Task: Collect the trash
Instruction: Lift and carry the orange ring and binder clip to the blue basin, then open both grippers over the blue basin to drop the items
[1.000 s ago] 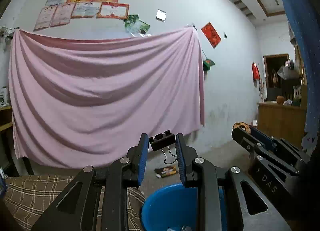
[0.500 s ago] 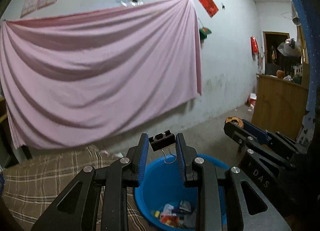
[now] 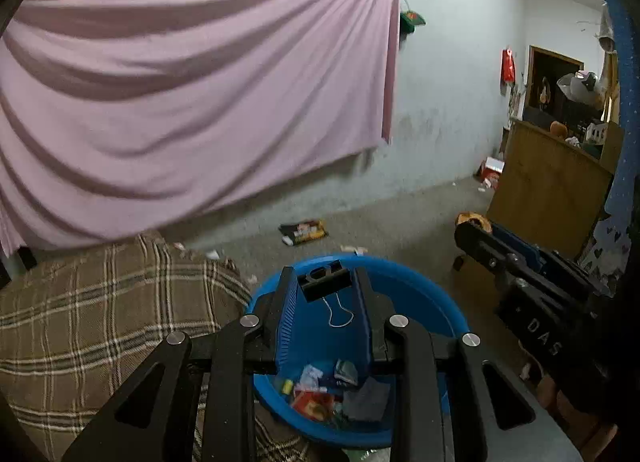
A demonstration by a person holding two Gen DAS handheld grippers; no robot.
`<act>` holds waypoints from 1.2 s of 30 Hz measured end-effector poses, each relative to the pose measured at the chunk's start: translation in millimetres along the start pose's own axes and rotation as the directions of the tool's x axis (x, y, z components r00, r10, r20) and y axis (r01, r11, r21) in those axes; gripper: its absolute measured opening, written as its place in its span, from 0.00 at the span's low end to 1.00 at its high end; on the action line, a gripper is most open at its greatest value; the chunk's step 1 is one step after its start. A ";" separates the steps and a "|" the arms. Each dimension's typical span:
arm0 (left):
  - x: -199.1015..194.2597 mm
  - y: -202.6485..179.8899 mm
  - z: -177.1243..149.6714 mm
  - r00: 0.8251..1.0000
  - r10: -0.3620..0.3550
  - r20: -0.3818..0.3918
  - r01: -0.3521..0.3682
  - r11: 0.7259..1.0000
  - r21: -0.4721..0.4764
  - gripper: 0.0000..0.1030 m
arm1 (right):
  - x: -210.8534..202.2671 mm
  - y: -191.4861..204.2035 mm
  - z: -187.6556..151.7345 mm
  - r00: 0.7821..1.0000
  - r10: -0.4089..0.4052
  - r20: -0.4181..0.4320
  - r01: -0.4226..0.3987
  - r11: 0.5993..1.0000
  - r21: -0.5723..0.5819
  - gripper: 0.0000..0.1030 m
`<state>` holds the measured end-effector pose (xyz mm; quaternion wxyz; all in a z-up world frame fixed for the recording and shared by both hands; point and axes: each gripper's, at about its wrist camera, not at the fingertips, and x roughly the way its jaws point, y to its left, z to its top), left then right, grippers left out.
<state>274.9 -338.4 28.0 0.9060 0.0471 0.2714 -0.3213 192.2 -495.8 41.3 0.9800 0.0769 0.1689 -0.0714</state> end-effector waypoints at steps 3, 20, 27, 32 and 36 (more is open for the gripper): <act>8.5 2.5 1.1 0.999 -0.015 -0.041 0.015 1.000 -0.009 0.23 | 7.0 -5.0 -0.6 0.999 0.010 -0.035 -0.010 1.000 -0.004 0.25; 23.2 13.0 -3.7 0.983 -0.070 -0.167 0.054 0.994 -0.097 0.23 | 34.1 -16.6 -20.8 0.970 -0.031 -0.240 0.026 0.999 -0.023 0.26; 15.1 22.0 -0.6 0.985 -0.060 -0.163 0.039 0.991 -0.131 0.27 | 32.4 -17.3 -19.8 0.971 -0.028 -0.239 0.024 1.000 -0.018 0.34; 7.2 24.4 -2.8 0.989 -0.049 -0.143 0.029 0.990 -0.136 0.36 | 32.2 -14.7 -19.3 0.973 -0.031 -0.229 0.028 0.999 -0.018 0.40; 4.4 27.8 -2.3 0.990 -0.036 -0.139 0.016 0.990 -0.139 0.36 | 32.1 -13.6 -19.1 0.975 -0.027 -0.222 0.024 1.000 -0.013 0.45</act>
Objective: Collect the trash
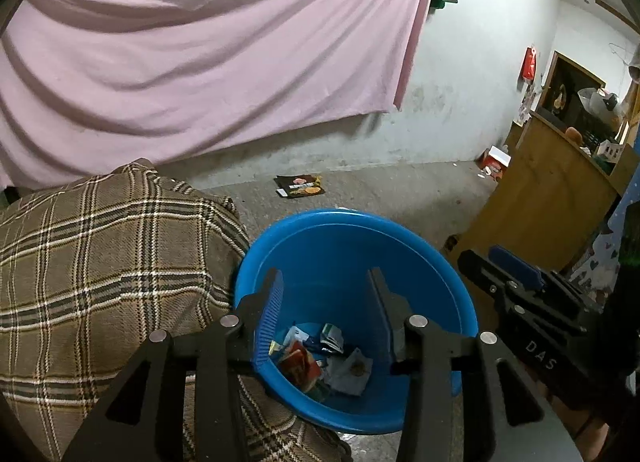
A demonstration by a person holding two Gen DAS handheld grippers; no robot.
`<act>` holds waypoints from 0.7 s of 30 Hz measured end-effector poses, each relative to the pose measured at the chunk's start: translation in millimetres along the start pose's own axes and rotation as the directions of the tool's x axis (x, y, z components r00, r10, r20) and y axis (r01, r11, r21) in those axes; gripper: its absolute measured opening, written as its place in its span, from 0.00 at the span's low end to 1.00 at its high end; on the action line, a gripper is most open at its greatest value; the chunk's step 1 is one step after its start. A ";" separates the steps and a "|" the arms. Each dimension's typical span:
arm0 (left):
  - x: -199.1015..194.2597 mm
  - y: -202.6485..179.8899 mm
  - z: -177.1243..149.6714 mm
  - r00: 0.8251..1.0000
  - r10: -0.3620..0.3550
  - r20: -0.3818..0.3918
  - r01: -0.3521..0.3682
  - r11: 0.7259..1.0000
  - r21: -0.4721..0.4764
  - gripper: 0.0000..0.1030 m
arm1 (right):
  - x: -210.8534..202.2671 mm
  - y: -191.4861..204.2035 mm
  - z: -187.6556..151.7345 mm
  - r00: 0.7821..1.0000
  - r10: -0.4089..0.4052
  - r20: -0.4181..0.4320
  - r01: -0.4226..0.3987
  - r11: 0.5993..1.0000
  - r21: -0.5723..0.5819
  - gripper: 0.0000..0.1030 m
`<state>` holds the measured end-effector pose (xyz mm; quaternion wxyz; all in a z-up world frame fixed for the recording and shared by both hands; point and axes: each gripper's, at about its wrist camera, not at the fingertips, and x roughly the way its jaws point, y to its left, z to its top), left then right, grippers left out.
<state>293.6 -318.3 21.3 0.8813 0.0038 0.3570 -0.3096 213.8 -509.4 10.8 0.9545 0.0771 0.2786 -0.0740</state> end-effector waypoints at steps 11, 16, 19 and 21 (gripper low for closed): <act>-15.1 2.9 -1.5 0.995 0.089 0.052 -0.088 0.996 -0.015 0.70 | -1.7 1.0 2.1 1.000 -0.006 0.018 0.006 1.000 0.022 0.68; -21.6 8.7 -2.4 0.987 0.137 0.086 -0.135 0.990 -0.039 0.86 | -2.6 0.7 2.7 1.000 -0.012 0.027 0.012 1.000 0.028 0.79; -26.2 14.3 -3.5 0.978 0.183 0.100 -0.177 0.982 -0.059 0.98 | -5.8 0.7 3.2 0.999 -0.013 0.040 0.012 0.999 0.030 0.84; -30.7 19.5 -4.9 0.977 0.181 0.113 -0.174 0.982 -0.072 0.98 | -9.4 2.3 4.1 0.998 -0.013 0.054 0.012 0.999 0.030 0.86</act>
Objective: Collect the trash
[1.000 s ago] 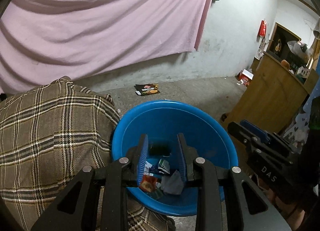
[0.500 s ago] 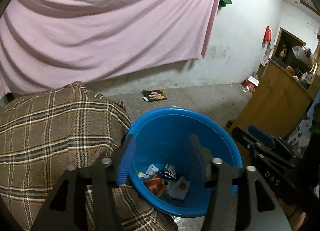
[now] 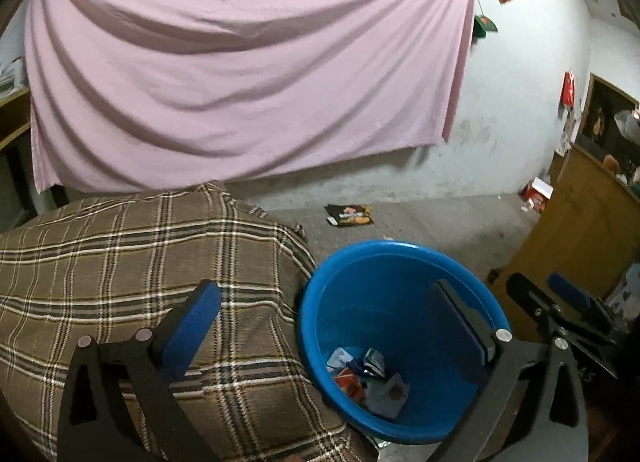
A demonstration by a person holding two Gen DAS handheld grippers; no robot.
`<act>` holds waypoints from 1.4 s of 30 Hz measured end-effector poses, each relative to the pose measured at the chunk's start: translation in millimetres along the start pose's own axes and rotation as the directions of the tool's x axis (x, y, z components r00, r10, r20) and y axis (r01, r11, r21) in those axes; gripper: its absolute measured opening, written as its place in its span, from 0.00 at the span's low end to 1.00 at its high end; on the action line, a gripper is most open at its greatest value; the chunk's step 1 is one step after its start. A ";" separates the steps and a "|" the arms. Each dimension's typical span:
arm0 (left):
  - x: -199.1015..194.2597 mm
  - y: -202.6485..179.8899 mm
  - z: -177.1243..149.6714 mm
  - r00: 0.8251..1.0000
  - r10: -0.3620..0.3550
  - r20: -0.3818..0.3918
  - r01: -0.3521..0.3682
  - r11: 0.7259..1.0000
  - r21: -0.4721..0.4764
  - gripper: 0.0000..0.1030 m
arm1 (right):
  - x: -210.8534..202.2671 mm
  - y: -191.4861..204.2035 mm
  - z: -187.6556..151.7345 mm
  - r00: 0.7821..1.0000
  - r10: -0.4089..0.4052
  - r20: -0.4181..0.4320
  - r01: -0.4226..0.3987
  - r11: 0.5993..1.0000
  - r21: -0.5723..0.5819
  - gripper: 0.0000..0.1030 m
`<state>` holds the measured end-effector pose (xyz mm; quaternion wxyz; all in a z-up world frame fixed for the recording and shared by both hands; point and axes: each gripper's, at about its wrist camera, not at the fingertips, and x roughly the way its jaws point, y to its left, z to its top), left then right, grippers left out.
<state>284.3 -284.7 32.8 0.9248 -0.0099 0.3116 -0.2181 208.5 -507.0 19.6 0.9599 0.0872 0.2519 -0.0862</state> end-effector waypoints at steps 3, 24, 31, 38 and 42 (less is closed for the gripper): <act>-7.1 4.4 0.6 1.000 0.004 0.011 -0.004 1.000 -0.018 0.98 | -5.1 2.9 1.9 1.000 -0.002 0.015 0.002 1.000 -0.002 0.89; -115.2 28.9 4.4 0.977 0.081 0.195 -0.079 0.997 -0.015 0.98 | -82.9 48.7 23.1 0.981 0.026 0.194 -0.020 0.999 -0.037 1.00; -172.4 51.0 -8.4 0.953 0.117 0.279 -0.116 0.993 -0.021 0.98 | -130.6 83.7 21.2 0.968 0.059 0.244 -0.041 0.996 -0.082 1.00; -230.3 79.0 -27.9 0.928 0.177 0.329 -0.177 0.984 -0.032 0.98 | -172.6 113.9 10.9 0.952 0.104 0.288 -0.078 0.992 -0.098 1.00; -257.1 88.3 -47.6 0.914 0.211 0.345 -0.217 0.976 -0.020 0.98 | -192.4 127.6 -0.2 0.941 0.129 0.312 -0.098 0.989 -0.113 1.00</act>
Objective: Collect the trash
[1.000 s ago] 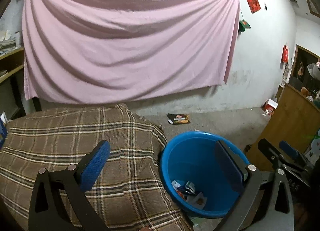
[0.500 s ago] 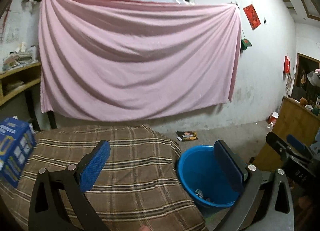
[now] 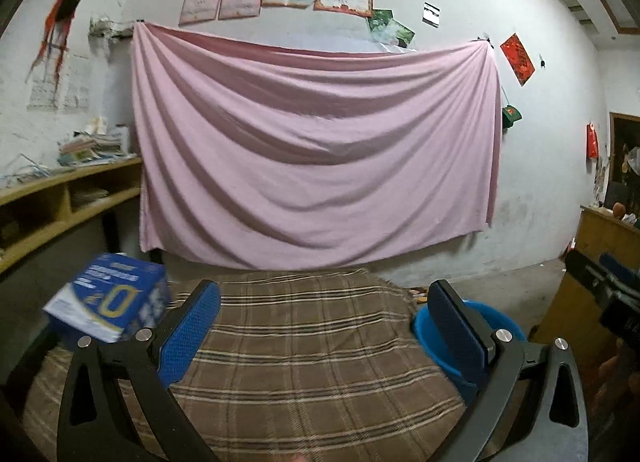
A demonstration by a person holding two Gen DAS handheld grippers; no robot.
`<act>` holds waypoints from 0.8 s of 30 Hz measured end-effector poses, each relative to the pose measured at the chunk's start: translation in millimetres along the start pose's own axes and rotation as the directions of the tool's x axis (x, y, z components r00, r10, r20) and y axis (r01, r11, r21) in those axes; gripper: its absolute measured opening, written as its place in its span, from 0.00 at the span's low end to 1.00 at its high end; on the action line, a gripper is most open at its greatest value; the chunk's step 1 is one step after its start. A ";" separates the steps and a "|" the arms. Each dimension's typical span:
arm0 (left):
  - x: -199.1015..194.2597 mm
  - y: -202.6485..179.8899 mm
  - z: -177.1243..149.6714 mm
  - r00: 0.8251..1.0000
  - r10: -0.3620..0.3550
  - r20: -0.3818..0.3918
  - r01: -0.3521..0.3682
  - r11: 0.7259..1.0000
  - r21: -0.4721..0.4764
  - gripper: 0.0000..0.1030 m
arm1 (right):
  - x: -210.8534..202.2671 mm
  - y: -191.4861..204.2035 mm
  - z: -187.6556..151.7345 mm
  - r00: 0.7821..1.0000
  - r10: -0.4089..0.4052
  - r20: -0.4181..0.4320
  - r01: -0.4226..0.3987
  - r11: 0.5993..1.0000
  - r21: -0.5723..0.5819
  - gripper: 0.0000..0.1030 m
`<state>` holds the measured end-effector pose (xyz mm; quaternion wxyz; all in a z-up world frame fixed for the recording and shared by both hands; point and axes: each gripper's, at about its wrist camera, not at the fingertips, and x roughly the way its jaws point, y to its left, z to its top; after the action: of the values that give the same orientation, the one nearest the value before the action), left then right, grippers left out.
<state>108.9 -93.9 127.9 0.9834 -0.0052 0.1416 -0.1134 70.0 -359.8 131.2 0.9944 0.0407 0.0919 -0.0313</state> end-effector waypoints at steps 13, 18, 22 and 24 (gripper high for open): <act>-65.0 33.7 -38.6 0.998 0.058 0.017 -0.058 0.998 -0.021 0.98 | -46.2 36.7 -19.4 0.998 0.049 0.051 -0.048 0.999 -0.020 1.00; -85.4 43.9 -52.1 0.996 0.078 0.039 -0.077 0.997 -0.030 0.98 | -58.7 49.0 -31.8 0.996 0.064 0.066 -0.062 0.998 -0.030 1.00; -96.8 50.8 -63.3 0.994 0.096 0.044 -0.094 0.995 -0.035 0.98 | -65.8 56.2 -39.1 0.994 0.078 0.075 -0.076 0.997 -0.028 1.00; -100.7 53.6 -68.1 0.994 0.104 0.042 -0.103 0.994 -0.035 0.98 | -68.9 58.6 -42.7 0.993 0.083 0.080 -0.081 0.996 -0.026 1.00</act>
<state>7.7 -17.7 88.2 0.9906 -0.0166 0.1219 -0.0598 -1.2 -294.1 106.5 0.9982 0.0316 0.0501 0.0088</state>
